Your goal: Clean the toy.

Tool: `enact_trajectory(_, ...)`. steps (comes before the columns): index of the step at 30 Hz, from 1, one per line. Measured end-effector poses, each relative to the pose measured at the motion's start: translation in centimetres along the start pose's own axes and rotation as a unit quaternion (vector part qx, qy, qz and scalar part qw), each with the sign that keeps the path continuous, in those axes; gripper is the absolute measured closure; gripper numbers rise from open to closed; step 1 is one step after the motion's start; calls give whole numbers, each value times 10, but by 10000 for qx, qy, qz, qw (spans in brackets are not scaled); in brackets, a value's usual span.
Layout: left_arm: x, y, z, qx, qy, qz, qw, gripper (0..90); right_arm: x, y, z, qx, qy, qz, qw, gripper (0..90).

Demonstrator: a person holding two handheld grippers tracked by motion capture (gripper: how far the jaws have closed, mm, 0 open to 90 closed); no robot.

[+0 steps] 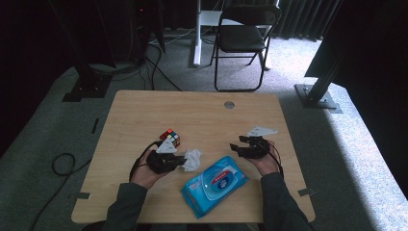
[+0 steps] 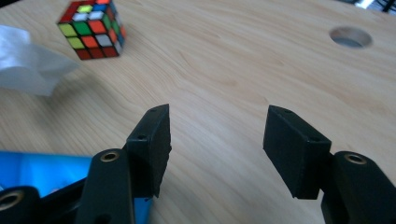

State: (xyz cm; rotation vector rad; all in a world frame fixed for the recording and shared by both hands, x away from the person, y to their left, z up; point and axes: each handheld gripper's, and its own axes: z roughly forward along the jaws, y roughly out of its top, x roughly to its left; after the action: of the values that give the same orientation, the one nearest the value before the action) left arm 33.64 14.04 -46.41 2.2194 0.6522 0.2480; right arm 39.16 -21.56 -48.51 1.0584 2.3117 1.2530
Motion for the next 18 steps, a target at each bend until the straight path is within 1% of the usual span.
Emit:
enact_trajectory(6,7,-6,-5,-22,134,-72,9999,851,7,23,10,-53,235,-183,9995,412)
enact_trajectory(11,12,-9,-8,-12,225,-128,9997,851,12,44,18,-103,352,-301,9989,413)
enact_trajectory(12,12,-9,-8,-12,225,-128,9997,851,12,44,18,-103,352,-301,9989,413)
enact_trajectory(13,14,-11,-10,-24,256,-149,9996,851,13,49,20,-119,384,-311,9987,414)
enact_trajectory(14,14,-11,-10,-26,259,-161,9995,851,18,57,24,-136,451,-394,9981,414)
enact_trajectory(18,17,-13,-14,-45,322,-199,9993,851,30,70,34,-110,577,-575,9966,414)
